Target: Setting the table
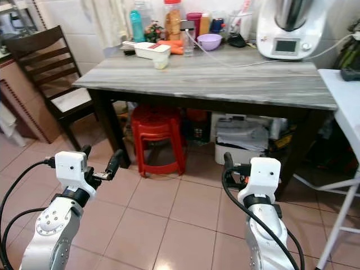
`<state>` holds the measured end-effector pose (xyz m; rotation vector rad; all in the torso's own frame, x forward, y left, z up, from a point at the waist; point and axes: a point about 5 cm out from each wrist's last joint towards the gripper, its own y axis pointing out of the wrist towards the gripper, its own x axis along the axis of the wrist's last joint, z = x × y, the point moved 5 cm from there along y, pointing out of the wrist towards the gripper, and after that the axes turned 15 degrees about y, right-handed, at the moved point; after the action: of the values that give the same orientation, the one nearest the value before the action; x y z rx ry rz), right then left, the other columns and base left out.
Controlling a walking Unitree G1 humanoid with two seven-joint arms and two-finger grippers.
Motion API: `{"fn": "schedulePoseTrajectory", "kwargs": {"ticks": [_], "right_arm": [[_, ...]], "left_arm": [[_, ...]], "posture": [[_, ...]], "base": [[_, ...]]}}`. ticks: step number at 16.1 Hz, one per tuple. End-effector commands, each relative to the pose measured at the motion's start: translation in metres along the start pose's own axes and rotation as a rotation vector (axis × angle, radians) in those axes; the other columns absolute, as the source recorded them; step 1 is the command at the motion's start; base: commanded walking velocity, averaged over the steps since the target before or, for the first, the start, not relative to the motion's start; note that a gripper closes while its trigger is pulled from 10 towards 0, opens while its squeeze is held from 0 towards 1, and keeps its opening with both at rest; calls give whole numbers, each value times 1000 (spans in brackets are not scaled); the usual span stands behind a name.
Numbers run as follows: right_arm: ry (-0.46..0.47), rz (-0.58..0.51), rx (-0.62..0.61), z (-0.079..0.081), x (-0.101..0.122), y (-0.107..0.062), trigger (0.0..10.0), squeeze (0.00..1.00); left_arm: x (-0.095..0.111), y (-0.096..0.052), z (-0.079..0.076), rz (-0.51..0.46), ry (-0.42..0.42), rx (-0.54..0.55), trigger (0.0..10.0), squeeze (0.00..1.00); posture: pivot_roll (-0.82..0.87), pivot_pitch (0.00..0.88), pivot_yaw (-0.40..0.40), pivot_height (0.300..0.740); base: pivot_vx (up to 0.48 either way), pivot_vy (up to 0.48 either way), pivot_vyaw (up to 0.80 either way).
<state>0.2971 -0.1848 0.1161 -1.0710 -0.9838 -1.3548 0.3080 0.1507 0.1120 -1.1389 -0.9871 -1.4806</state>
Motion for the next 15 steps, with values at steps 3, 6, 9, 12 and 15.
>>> {"fn": "schedulePoseTrajectory", "kwargs": {"ticks": [3, 6, 9, 12, 15], "right_arm": [[3, -9, 26, 9, 4, 1, 10000, 0], [5, -10, 29, 12, 4, 2, 10000, 0], [11, -8, 24, 12, 2, 3, 10000, 0], [16, -10, 19, 13, 0, 3, 10000, 0], [19, -8, 16, 13, 0, 3, 10000, 0]], "left_arm": [[1, -1, 5, 5, 14, 5, 10000, 0], [0, -1, 4, 9, 18, -4, 10000, 0], [0, 0, 5, 9, 26, -13, 10000, 0], [1, 0, 6, 7, 32, -16, 10000, 0], [1, 1, 7, 10, 21, -7, 10000, 0]], "posture": [[-43, 0, 75, 740], [-39, 0, 81, 740], [-38, 0, 87, 740], [-37, 0, 94, 740], [-38, 0, 96, 740]], "base": [[0, 0, 0], [0, -80, 0], [0, -308, 0], [0, -363, 0], [0, -94, 0]]}}
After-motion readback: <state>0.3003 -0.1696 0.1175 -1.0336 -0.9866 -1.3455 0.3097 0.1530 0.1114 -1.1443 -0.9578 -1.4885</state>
